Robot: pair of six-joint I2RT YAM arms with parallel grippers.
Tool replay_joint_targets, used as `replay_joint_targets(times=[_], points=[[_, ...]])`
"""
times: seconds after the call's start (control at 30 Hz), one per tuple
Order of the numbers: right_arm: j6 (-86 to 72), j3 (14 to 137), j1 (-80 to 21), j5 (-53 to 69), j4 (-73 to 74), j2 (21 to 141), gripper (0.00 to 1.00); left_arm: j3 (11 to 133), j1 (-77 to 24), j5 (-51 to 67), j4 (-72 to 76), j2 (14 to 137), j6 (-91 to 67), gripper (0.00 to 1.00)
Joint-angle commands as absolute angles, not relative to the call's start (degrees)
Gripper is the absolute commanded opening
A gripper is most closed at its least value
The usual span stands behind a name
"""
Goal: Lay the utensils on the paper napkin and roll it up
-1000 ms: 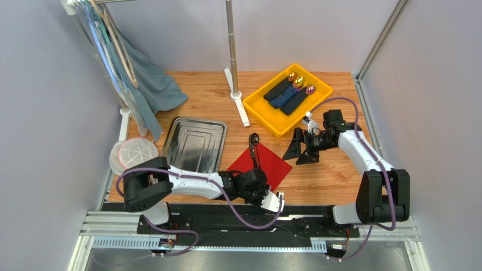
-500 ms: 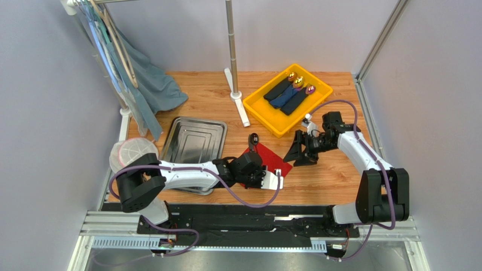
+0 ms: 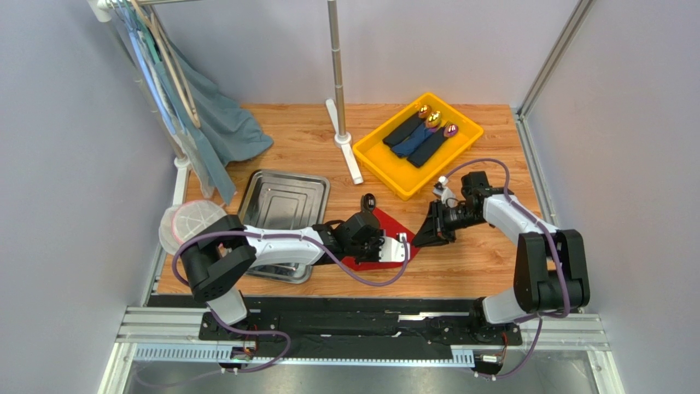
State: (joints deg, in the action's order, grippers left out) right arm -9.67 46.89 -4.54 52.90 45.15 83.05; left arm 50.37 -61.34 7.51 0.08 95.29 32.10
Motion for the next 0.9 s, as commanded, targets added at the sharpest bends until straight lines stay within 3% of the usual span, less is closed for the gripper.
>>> replay_joint_targets(times=[0.0,0.57,0.87], points=[[-12.39,46.76,-6.76,56.33,41.75,86.56,0.19,51.95,-61.17,7.21,3.60,95.89,33.22,0.00],[-12.92,49.13,-15.03,55.99,39.11,97.55,0.13,50.89,-61.00,6.07,5.80,96.77,34.72,0.00],[-13.45,50.89,-14.77,56.07,39.38,95.01,0.15,50.54,-60.03,4.22,6.50,97.12,34.80,0.00]])
